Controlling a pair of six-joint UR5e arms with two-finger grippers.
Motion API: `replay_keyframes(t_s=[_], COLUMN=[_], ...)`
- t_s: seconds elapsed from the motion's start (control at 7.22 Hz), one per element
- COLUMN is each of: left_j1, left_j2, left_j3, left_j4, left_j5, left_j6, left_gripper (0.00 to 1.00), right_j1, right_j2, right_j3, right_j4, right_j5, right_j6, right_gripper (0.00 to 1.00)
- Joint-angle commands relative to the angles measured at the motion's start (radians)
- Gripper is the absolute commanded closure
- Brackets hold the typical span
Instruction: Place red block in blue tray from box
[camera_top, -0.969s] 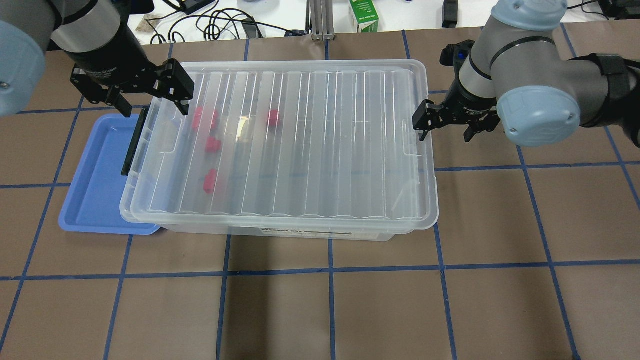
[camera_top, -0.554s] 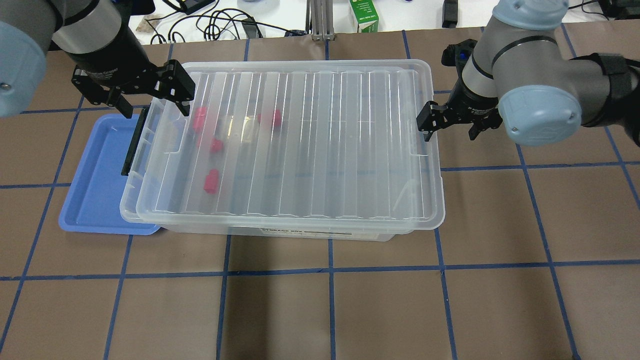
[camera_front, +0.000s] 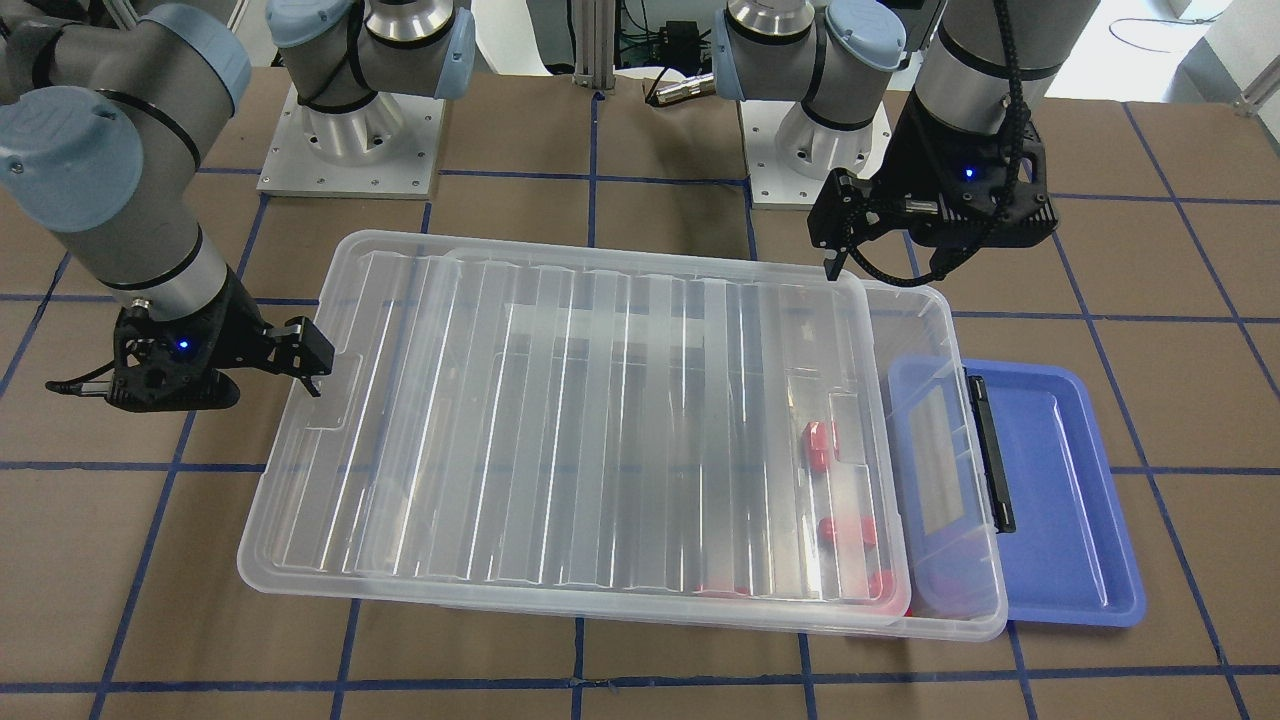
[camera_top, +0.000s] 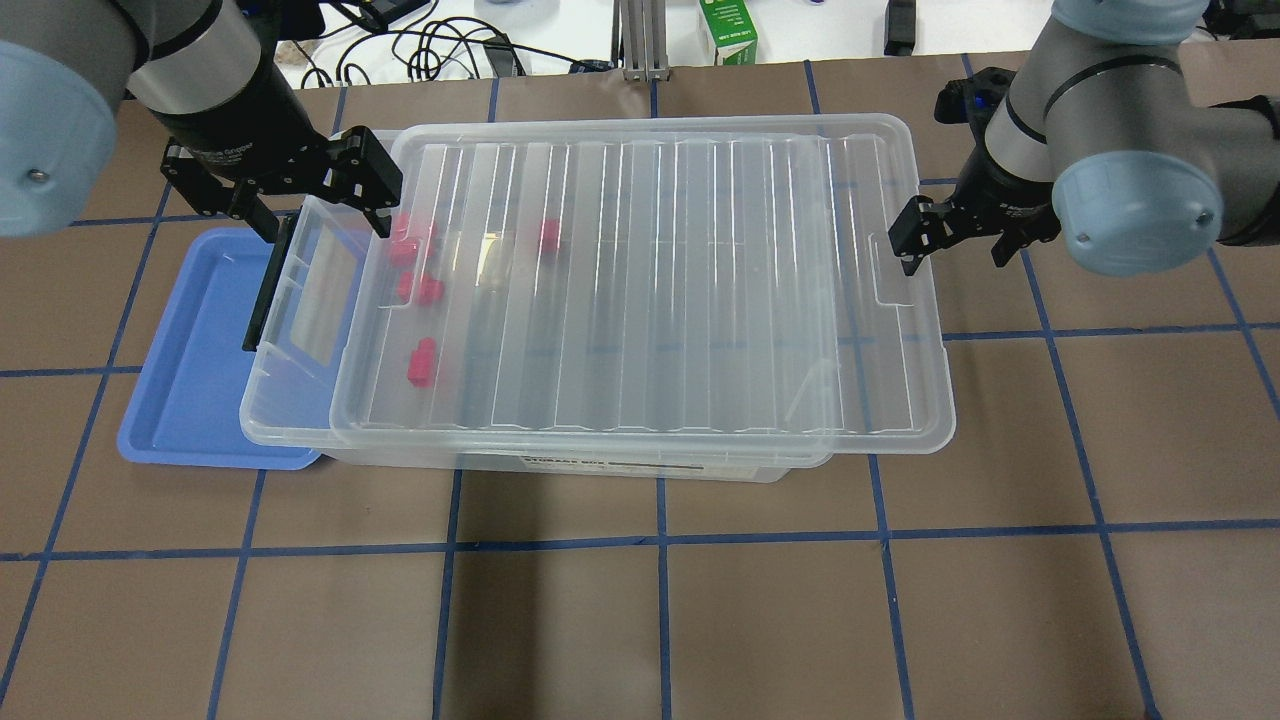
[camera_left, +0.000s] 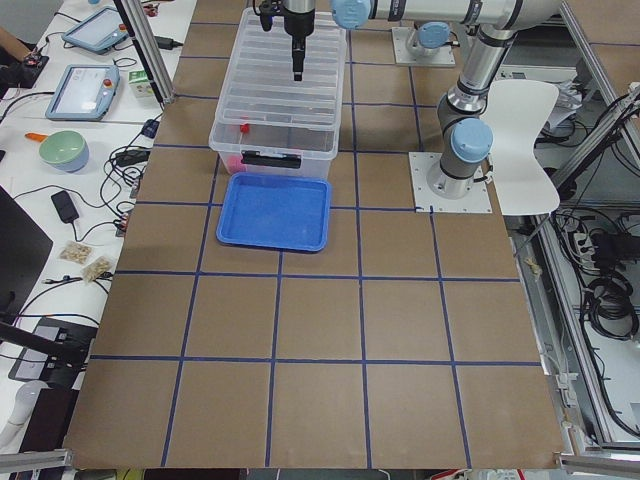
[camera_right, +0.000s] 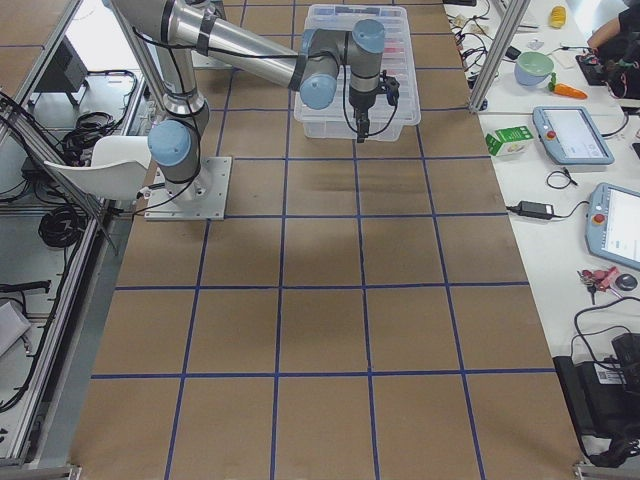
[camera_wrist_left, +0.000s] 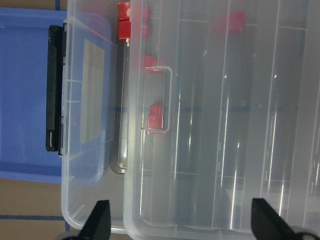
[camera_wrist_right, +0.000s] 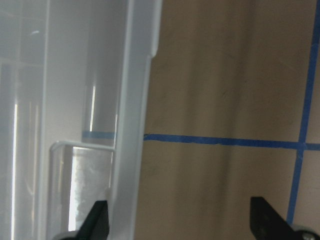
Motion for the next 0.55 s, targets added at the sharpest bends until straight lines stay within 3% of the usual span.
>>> replay_keyframes(t_s=[0.0,0.42], left_j1=[-0.002,-0.006], left_j2=[-0.007,-0.028], left_j3=[-0.002,-0.003], left_j4=[0.002,0.004], left_j5=[-0.017,-0.015], left_j6=[-0.017,-0.028], left_gripper=[0.00,0.00], right_j1=[-0.040,-0.090], right_j2=[0.001,0.001], right_j3=[-0.031,-0.029], right_j4=[0.012,0.018], right_j5=[-0.011,-0.013], right_j6=[-0.087,-0.161], right_gripper=[0.00,0.00])
